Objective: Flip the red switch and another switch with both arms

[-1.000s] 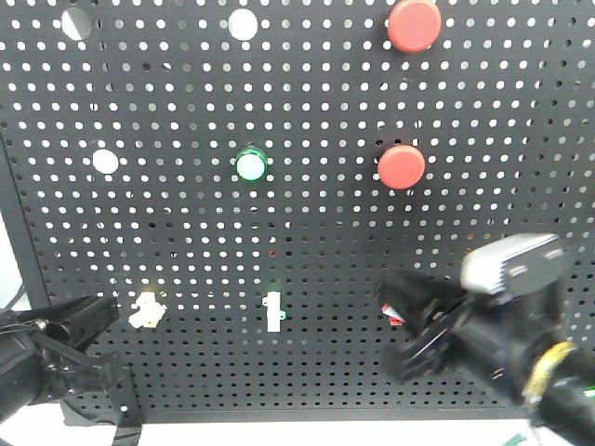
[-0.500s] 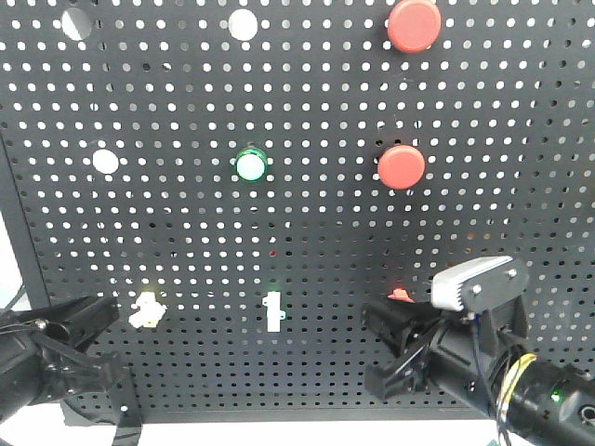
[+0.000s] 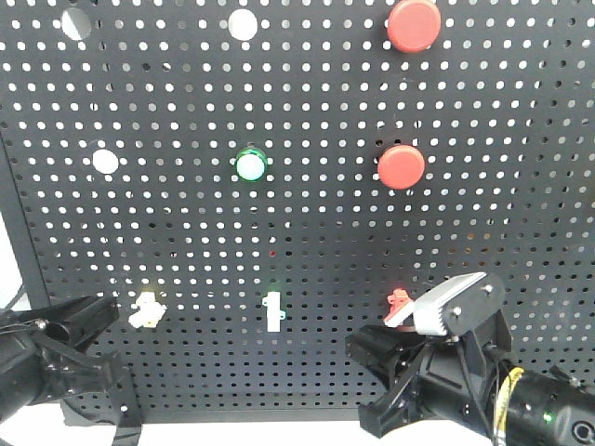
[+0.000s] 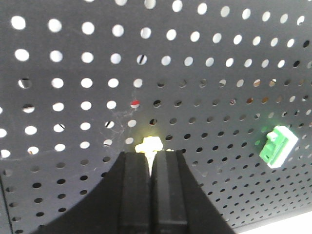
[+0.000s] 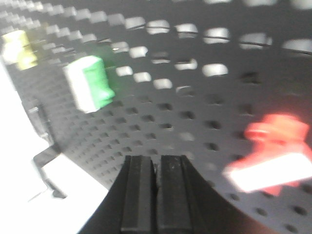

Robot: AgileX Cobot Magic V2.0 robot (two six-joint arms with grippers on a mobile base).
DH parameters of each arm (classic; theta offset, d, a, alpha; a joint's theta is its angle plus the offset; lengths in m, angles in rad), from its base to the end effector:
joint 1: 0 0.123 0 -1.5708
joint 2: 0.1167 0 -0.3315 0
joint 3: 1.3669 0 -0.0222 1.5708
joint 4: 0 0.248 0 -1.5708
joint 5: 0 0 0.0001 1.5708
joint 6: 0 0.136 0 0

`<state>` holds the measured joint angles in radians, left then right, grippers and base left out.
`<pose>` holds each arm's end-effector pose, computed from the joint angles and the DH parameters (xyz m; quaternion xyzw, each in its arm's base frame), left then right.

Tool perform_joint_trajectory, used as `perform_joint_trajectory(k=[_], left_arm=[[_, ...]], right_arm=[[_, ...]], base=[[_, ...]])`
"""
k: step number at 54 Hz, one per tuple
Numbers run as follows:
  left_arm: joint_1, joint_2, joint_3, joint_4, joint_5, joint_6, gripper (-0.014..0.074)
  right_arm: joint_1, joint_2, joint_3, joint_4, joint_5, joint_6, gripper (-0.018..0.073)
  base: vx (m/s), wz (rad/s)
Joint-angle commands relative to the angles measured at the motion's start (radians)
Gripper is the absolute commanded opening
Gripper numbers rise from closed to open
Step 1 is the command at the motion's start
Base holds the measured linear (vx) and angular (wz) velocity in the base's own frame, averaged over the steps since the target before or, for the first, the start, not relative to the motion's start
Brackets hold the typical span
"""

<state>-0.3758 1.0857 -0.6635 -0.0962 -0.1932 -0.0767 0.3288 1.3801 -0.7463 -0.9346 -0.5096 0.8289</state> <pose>0.2397 -0.0919 0.3523 0.0712 0.7523 -0.1702 0.6324 0.2864 0.1540 0.3155 -0.2630 0.7307 0.2429 0.5813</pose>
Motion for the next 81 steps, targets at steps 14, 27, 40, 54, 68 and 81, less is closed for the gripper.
perform_joint_trajectory(k=[14,27,40,54,68,81], left_arm=[[-0.006,-0.02,-0.035,-0.003,-0.076,-0.002,0.0003],[-0.006,-0.02,-0.035,-0.003,-0.061,-0.002,0.0003],[-0.006,-0.02,-0.035,-0.003,-0.061,-0.002,0.0003],[-0.006,-0.029,-0.017,0.005,-0.061,0.009,0.0003],[0.059,-0.258,0.203,-0.004,-0.066,0.121,0.0003],[0.22,-0.585,0.456,-0.002,-0.062,0.119,0.0003]], right_arm=[[-0.003,-0.143,-0.031,0.052,-0.093,-0.026,-0.0006],[-0.003,-0.147,-0.031,0.04,-0.093,-0.026,-0.0006],[-0.003,-0.147,-0.031,0.038,-0.093,-0.026,-0.0006],[-0.003,-0.147,-0.031,0.038,-0.093,-0.026,-0.0006],[-0.003,-0.147,-0.031,0.038,-0.093,-0.026,-0.0006],[-0.003,-0.147,-0.031,0.038,-0.093,-0.026,-0.0006]], base=[[0.0,0.0],[0.0,0.0],[0.0,0.0],[0.0,0.0],[0.0,0.0],[0.0,0.0]])
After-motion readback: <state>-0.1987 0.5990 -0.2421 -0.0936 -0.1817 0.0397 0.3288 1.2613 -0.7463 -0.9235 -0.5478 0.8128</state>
